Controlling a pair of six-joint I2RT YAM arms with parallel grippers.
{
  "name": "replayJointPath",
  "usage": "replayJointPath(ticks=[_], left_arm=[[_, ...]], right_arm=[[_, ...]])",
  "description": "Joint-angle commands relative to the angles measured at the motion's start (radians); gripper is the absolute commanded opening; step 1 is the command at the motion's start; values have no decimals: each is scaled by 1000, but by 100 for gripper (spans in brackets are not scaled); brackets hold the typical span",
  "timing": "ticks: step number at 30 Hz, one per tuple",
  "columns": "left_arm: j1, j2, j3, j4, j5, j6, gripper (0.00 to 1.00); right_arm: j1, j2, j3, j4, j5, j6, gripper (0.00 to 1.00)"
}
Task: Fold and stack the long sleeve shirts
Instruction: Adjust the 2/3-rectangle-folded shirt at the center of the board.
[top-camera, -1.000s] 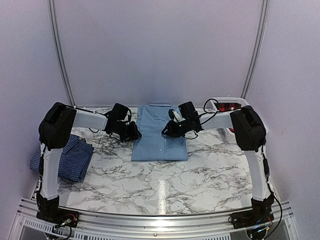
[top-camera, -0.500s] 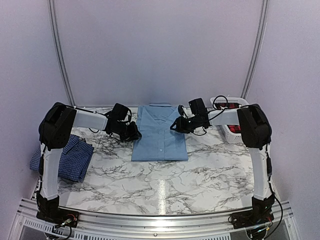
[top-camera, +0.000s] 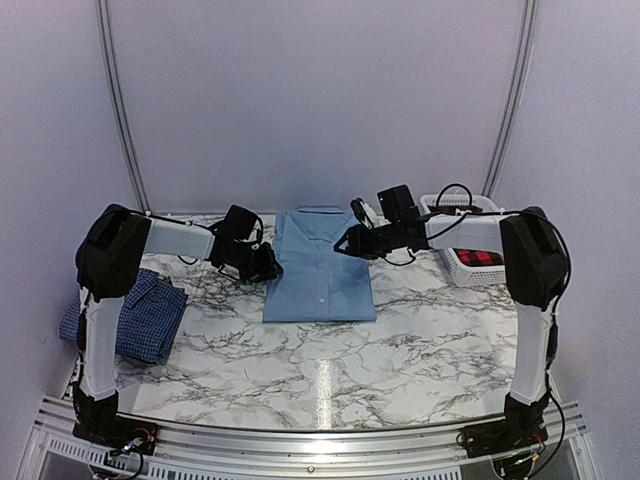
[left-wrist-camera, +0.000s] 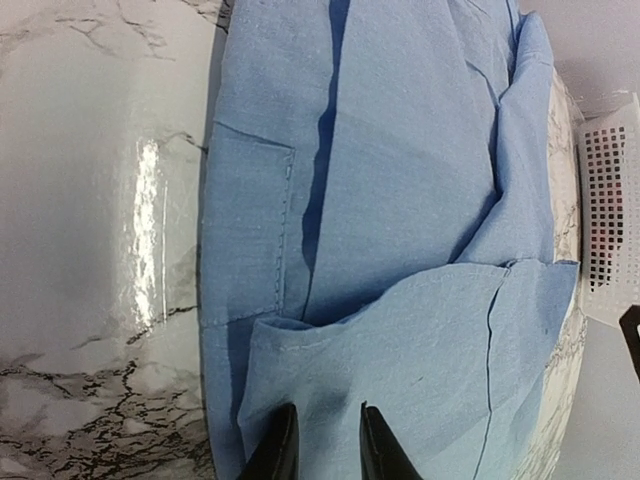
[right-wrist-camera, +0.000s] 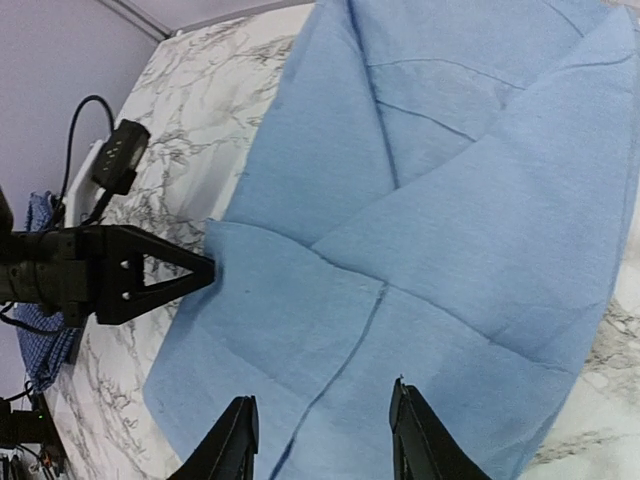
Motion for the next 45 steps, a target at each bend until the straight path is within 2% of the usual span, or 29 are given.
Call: replayJointPath(ticks=[1, 13, 26, 35, 39, 45], left_arm=[[4, -56, 36, -49, 3, 15, 23], [4, -91, 35, -78, 2, 20, 24], [4, -237, -128, -77, -4, 20, 24], [-8, -335, -280, -48, 27, 5, 25], [-22, -363, -343, -33, 34, -3, 28], [-26, -402, -424, 1, 41, -20, 29]], right_arm=[[53, -12, -45, 68, -24, 23, 41], [-28, 114, -50, 138, -89, 78, 41], [-76, 126, -20, 156, -96, 134, 40], [-80, 225, 97, 69, -87, 106, 40], [-81, 190, 99, 32, -57, 83, 40], [-70, 47, 19, 37, -46, 67, 41]])
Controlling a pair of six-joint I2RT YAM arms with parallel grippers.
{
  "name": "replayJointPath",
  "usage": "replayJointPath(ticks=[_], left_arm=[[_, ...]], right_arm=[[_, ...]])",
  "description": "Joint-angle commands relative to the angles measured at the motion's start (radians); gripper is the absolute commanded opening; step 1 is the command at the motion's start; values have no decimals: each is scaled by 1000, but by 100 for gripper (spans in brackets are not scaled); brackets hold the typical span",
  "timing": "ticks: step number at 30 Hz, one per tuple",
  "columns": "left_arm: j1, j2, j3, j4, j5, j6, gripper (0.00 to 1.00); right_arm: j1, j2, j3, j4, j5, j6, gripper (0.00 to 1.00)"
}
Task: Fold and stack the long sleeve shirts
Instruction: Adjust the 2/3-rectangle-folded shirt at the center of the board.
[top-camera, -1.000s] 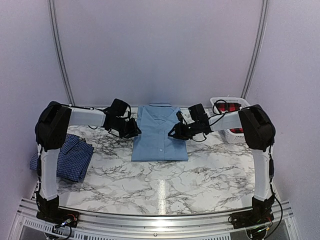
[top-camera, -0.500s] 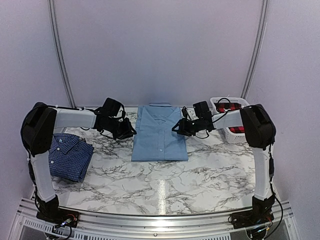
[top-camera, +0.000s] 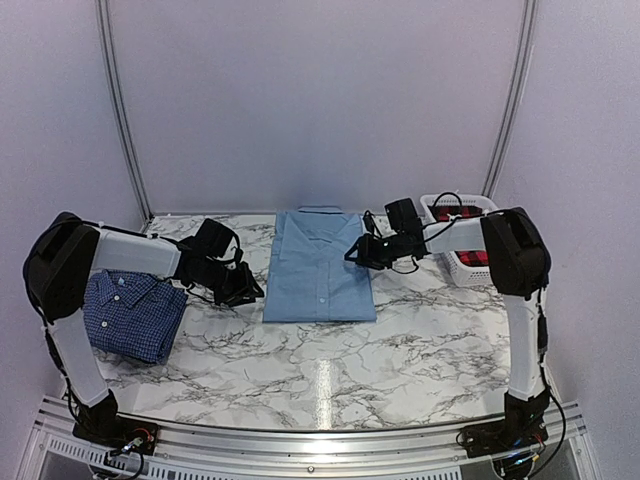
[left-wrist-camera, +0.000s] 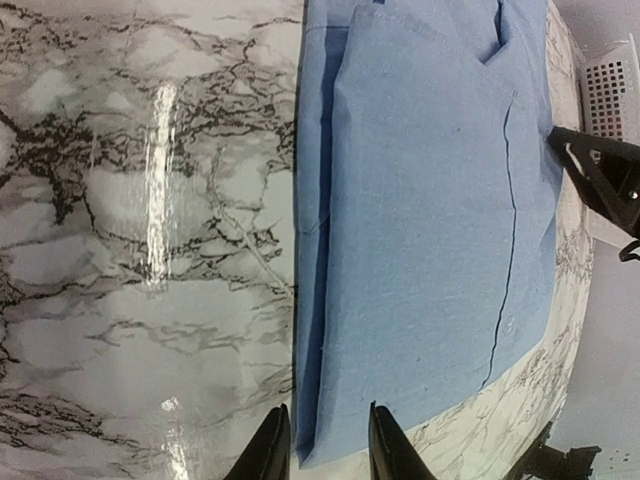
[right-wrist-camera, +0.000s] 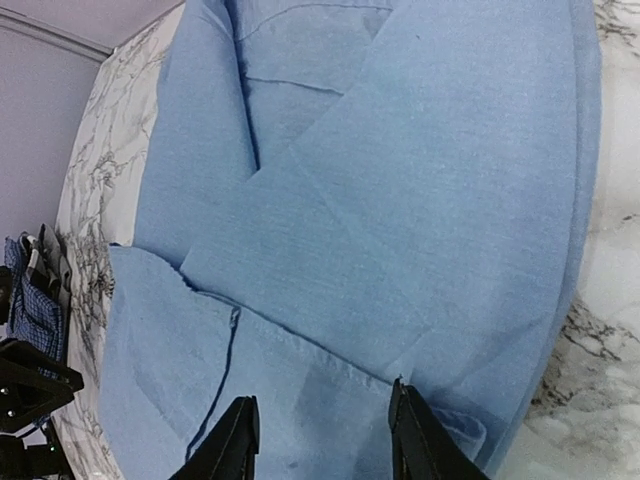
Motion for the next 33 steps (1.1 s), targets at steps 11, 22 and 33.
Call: replayJointPath(ticks=[11, 22, 33], left_arm=[[-15, -76, -102, 82, 28, -38, 29], [-16, -86, -115, 89, 27, -38, 29], [-16, -80, -116, 89, 41, -41, 29]], right_arm=[[127, -182, -236, 84, -40, 21, 19], [41, -60, -182, 117, -22, 80, 11], [13, -91, -176, 158, -13, 166, 21]])
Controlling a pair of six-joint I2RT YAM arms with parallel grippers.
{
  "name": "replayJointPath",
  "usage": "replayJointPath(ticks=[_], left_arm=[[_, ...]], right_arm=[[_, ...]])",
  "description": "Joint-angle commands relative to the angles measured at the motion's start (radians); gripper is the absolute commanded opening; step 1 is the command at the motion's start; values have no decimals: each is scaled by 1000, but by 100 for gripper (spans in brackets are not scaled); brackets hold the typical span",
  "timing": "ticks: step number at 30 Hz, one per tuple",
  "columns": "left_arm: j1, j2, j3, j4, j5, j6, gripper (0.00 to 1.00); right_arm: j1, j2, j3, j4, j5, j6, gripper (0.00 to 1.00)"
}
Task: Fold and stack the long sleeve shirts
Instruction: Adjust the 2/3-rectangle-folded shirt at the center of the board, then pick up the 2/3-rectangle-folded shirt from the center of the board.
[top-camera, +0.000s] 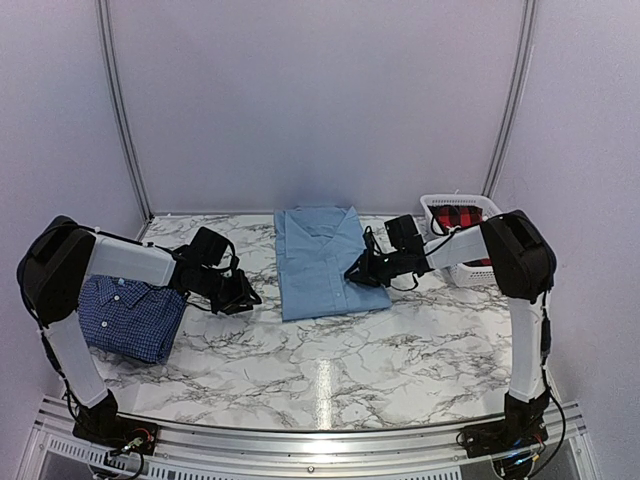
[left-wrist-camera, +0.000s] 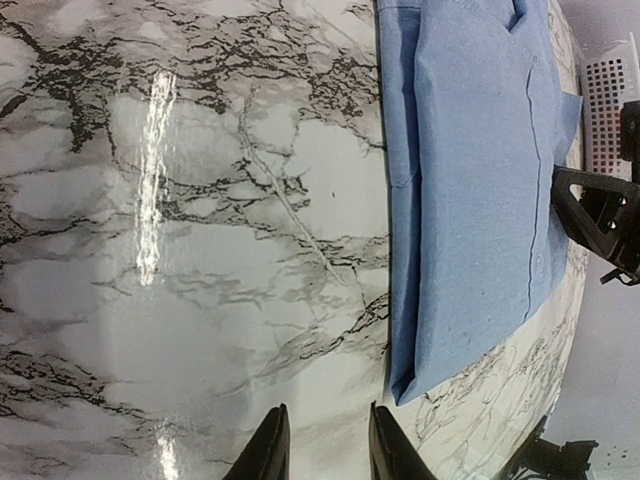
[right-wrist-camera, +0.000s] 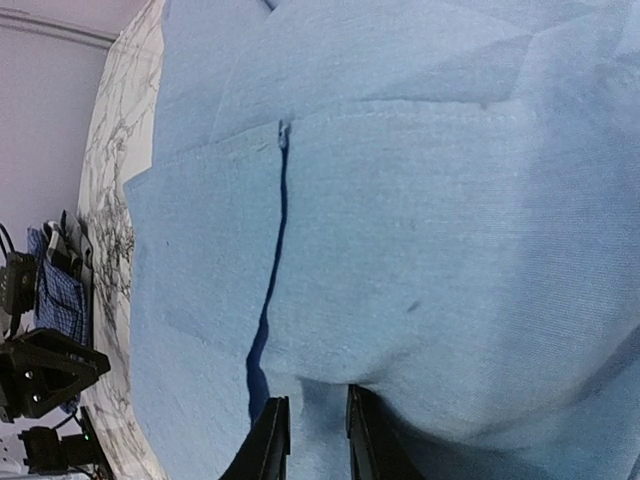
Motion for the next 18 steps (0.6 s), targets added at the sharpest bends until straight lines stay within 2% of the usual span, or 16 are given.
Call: replayJointPath(ticks=[1, 11, 14, 18], left_arm=[[-7, -32, 2, 17, 23, -3, 29], [-64, 14, 23, 76, 32, -41, 30], [-86, 34, 27, 106, 33, -70, 35], [-117, 70, 44, 115, 14, -103, 36]], right_arm=[[-21, -9, 39, 34, 32, 43, 19], [-56, 84, 90, 80, 1, 110, 16], [-57, 105, 90, 83, 9, 126, 16], [-59, 124, 87, 70, 26, 131, 19]])
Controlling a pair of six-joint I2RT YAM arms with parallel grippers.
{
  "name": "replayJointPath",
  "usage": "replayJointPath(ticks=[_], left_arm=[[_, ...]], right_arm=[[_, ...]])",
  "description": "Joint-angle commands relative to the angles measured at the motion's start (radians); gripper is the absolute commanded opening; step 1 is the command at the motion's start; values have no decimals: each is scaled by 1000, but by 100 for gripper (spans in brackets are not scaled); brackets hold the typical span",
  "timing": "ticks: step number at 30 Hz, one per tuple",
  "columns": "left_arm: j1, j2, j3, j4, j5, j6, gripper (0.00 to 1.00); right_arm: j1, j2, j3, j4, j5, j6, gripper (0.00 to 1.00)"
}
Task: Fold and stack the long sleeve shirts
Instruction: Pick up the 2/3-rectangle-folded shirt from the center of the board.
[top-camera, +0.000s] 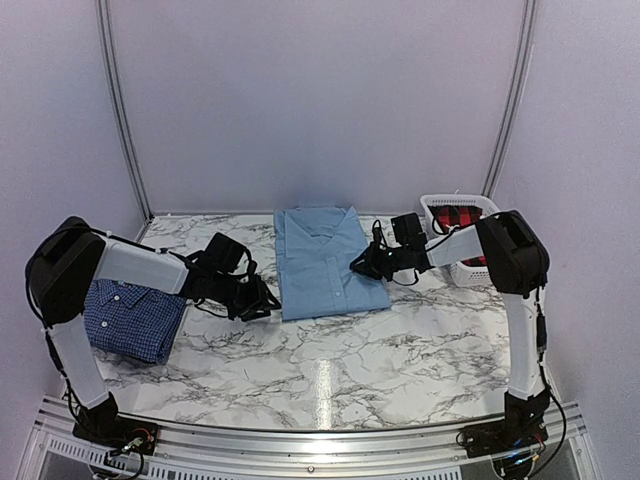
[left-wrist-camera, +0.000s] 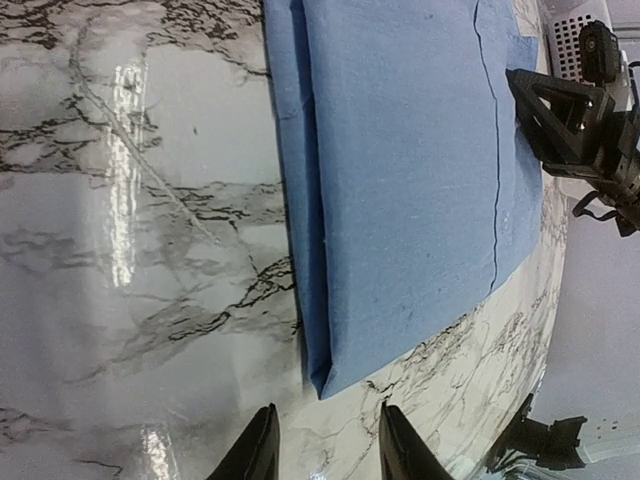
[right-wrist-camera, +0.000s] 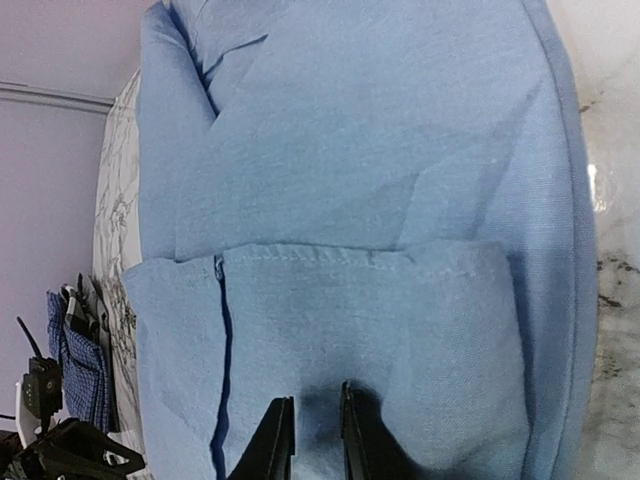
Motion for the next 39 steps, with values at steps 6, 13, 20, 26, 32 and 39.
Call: replayJointPath(ticks=[6, 13, 20, 26, 32, 39], left_arm=[[-66, 100, 67, 19, -65, -84, 36], [-86, 128, 89, 0, -161, -157, 27], [-86, 121, 90, 5, -154, -194, 0], [-71, 69, 54, -51, -36, -124, 0], [-28, -31, -58, -124, 25, -65, 0], [-7, -56, -80, -142, 26, -45, 0]], right_arm=[[-7, 30, 15, -13, 26, 26, 27], [-7, 10, 1, -4, 21, 27, 27], [-7, -23, 1, -29, 29, -13, 29], [10, -120, -89, 6, 22, -41, 30], [68, -218, -158, 5, 45, -75, 31], [164, -208, -169, 22, 42, -75, 33]])
